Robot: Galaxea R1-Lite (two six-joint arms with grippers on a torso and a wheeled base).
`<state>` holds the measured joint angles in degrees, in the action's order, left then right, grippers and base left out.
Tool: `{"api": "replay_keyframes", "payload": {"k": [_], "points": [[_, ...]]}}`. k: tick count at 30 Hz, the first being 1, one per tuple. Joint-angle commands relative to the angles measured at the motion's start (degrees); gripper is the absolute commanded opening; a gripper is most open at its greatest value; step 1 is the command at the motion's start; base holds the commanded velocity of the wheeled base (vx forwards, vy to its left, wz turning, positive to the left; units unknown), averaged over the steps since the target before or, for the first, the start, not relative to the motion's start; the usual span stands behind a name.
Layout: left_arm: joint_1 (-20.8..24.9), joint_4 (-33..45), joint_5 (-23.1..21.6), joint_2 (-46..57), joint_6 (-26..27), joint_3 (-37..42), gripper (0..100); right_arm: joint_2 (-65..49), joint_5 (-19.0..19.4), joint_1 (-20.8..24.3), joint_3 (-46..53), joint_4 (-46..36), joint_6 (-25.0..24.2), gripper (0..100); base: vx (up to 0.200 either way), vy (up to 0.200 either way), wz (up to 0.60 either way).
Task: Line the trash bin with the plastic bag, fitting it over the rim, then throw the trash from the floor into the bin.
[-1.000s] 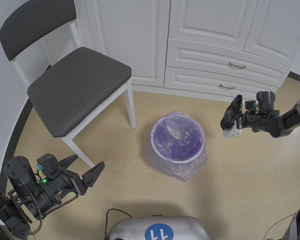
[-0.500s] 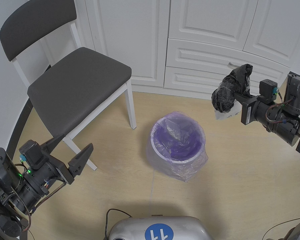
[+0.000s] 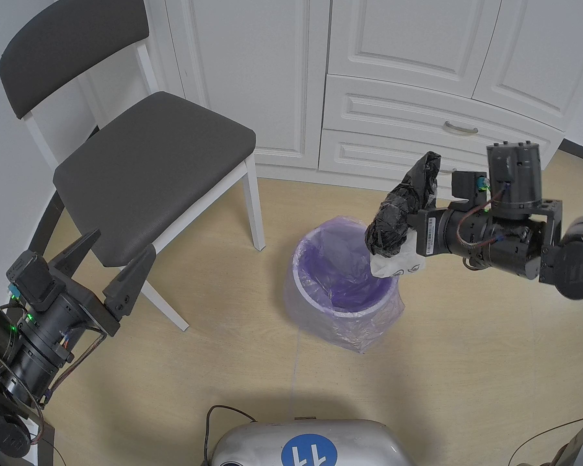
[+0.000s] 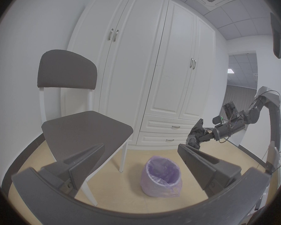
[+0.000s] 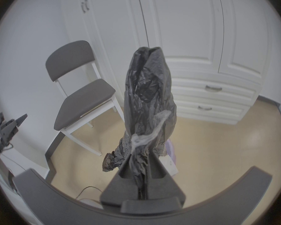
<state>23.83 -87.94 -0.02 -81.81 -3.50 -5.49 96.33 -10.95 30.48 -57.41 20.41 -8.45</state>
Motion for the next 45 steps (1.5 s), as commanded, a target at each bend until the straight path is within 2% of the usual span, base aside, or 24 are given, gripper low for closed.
{"api": "replay_keyframes", "payload": {"k": [1, 8, 12, 16, 25, 28, 36, 39, 42, 45], "points": [[-0.72, -0.04, -0.24, 0.69, -0.02, -0.58, 100, 9.31, 1.72, -2.88, -10.89, -8.81, -5.53, 0, 0.000, 0.000, 0.00], [-2.21, 0.05, -0.24, 0.42, -0.10, -0.49, 100, 18.89, 1.89, -5.34, -16.42, -9.24, -7.64, 0, 0.000, 0.000, 0.00], [-2.83, 0.05, -0.24, 0.16, -0.28, -0.67, 100, 23.55, 2.16, -4.55, -20.64, -8.19, -14.40, 0, 0.000, 0.000, 0.00], [-2.83, 0.05, -0.24, 0.16, -0.19, -0.67, 100, 25.13, 4.27, -4.20, -21.43, -6.08, -16.34, 0, 0.000, 0.000, 0.00], [-2.91, 0.14, -0.24, 0.16, -0.28, -0.84, 100, 33.57, 4.44, -4.37, -21.52, 9.39, -19.59, 0, 0.000, 0.000, 0.00], [-3.00, 0.14, -0.24, 0.16, -0.28, -0.93, 100, 35.15, 4.44, -4.37, -21.34, 11.23, -19.59, 0, 0.000, 0.000, 0.00], [-3.97, 0.05, -0.33, 0.16, -0.10, -0.75, 100, 40.16, 3.74, -4.72, -23.10, 11.85, -18.89, 0, 0.000, 0.000, 0.00], [-3.97, 0.05, -0.33, 0.07, -0.10, -0.84, 100, 39.99, 3.74, -4.72, -22.66, 9.83, -18.36, 0, 0.000, 0.000, 0.00], [-4.06, 0.14, -0.33, 0.07, -0.19, -0.75, 100, 39.64, 3.83, -4.64, -23.98, 3.15, -17.39, 0, 0.000, 0.000, 0.00], [-4.06, 0.14, -0.33, 0.07, -0.10, -0.75, 100, 40.43, 3.65, -4.72, -26.27, 2.09, -18.09, 0, 0.000, 0.000, 0.00]]}}
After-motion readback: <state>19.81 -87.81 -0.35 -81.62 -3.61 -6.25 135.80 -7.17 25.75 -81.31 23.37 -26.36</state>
